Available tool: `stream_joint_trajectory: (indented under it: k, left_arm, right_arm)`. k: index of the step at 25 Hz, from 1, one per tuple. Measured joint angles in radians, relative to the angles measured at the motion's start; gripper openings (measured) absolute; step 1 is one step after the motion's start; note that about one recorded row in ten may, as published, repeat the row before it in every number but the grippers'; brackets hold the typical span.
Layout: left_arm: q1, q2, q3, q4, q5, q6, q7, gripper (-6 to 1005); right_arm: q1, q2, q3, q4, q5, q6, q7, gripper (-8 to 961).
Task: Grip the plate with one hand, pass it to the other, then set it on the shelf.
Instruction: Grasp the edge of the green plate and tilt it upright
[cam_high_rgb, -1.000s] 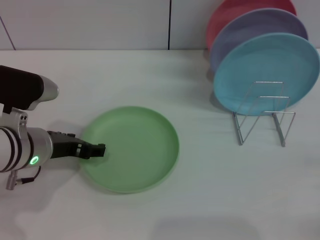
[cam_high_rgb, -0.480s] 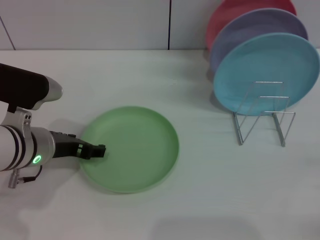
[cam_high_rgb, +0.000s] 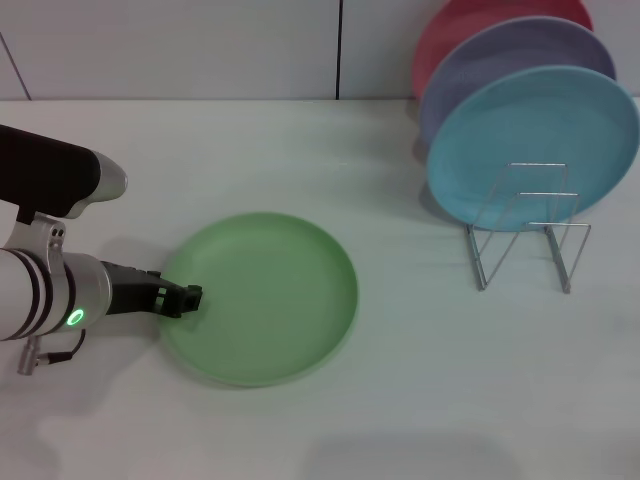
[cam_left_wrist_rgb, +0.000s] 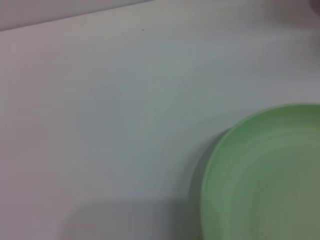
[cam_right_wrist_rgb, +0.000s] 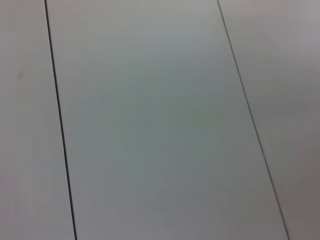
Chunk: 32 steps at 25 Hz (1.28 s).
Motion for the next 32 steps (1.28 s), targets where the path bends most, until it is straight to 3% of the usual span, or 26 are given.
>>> stream_joint_trajectory:
  k: [7,18,23,32]
  left_arm:
    - [-0.003,0.001,0.0,0.0,0.002,-0.01,-0.016,533]
    - [-0.021,0.0,0.007,-0.011,0.026,-0.022,-0.063,167]
    - [-0.036,0.0,0.014,-0.003,0.039,-0.025,-0.063,57]
    - [-0.03,0.001,0.02,-0.067,0.04,-0.02,-0.057,50]
  right_arm:
    - [0.0,0.0,0.0,0.0,0.0,0.003,0.0,699]
    - [-0.001,0.0,0.0,0.0,0.0,0.003,0.0,699]
    - [-0.003,0.0,0.0,0.0,0.001,0.002,0.0,700]
    - [-0.005,0.0,0.0,0.0,0.003,-0.006,0.0,700]
